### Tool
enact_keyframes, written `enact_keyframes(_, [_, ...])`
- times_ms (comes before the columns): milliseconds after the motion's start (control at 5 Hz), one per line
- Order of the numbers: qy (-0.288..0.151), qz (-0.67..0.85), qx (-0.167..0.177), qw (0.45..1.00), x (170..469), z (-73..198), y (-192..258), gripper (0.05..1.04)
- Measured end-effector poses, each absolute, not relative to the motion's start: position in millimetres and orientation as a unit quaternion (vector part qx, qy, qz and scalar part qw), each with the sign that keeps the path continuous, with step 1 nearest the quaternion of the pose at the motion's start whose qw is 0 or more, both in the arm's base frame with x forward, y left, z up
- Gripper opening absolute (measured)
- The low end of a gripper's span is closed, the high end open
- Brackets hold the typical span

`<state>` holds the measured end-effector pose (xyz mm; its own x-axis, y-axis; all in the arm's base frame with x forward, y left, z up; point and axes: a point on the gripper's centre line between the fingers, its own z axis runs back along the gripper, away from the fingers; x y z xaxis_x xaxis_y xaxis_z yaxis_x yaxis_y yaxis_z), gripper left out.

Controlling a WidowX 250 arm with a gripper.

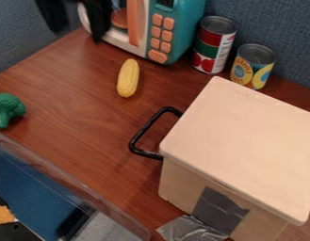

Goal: Opened the box thne put a banana then closed the box

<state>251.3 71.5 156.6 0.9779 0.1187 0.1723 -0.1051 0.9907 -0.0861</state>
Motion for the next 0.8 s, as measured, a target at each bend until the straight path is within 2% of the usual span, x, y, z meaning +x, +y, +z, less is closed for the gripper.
enact_keyframes(200, [-0.068,0.016,-0.043,0.997,259.8,127.8,51.1,0.999])
enact_keyframes(400, [-0.051,-0.014,-0.048,0.997,265.2,115.5,35.3,0.999])
enact_keyframes(800, [-0.022,-0.027,-0.047,0.998,267.1,72.0,24.4,0.999])
